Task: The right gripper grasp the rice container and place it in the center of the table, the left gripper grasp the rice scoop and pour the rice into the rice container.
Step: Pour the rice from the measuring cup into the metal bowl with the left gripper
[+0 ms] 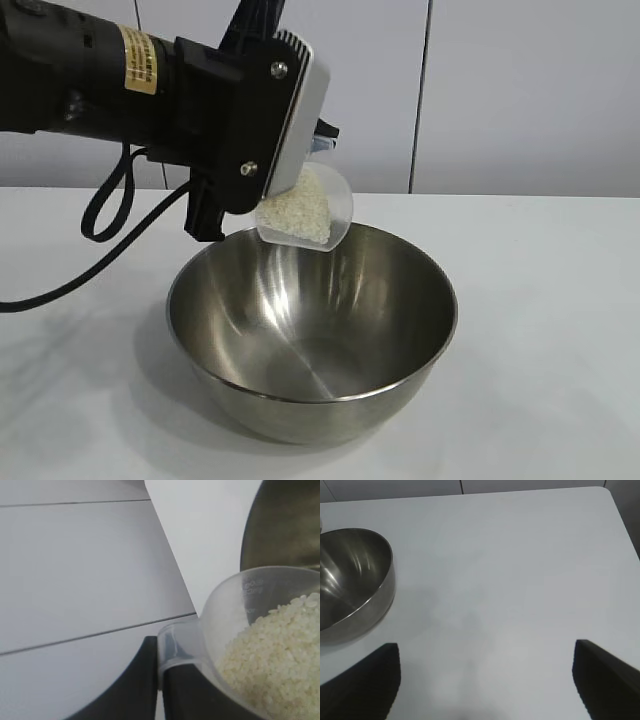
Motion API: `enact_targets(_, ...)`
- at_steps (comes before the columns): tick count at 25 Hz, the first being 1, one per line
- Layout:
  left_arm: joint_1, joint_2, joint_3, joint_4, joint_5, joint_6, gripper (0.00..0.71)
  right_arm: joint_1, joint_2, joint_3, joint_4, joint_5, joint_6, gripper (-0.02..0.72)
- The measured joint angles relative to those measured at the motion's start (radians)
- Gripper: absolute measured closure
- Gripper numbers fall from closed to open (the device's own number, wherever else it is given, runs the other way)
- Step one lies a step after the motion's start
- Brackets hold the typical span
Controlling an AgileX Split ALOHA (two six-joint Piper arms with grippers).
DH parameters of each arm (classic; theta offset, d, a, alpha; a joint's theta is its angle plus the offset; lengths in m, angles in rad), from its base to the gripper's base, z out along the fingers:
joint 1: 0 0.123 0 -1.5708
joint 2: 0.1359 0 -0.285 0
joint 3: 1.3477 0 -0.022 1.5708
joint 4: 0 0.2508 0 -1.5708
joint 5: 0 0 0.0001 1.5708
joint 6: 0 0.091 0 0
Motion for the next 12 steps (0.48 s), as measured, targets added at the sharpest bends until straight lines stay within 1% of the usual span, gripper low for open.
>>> enact_targets(2, 0.004, 0.0, 0.0, -0.033, -0.013, -0.044, 0.703, 0.0, 0.0, 0.0, 0.0, 0.0, 0.0, 0.064)
enact_targets(5, 0.006, 0.0, 0.0, -0.017, -0.034, -0.054, 0.703, 0.0, 0.0, 0.0, 0.0, 0.0, 0.0, 0.064)
enact_targets(12, 0.006, 0.0, 0.0, 0.129, -0.045, -0.055, 0.703, 0.0, 0.0, 0.0, 0.0, 0.0, 0.0, 0.064)
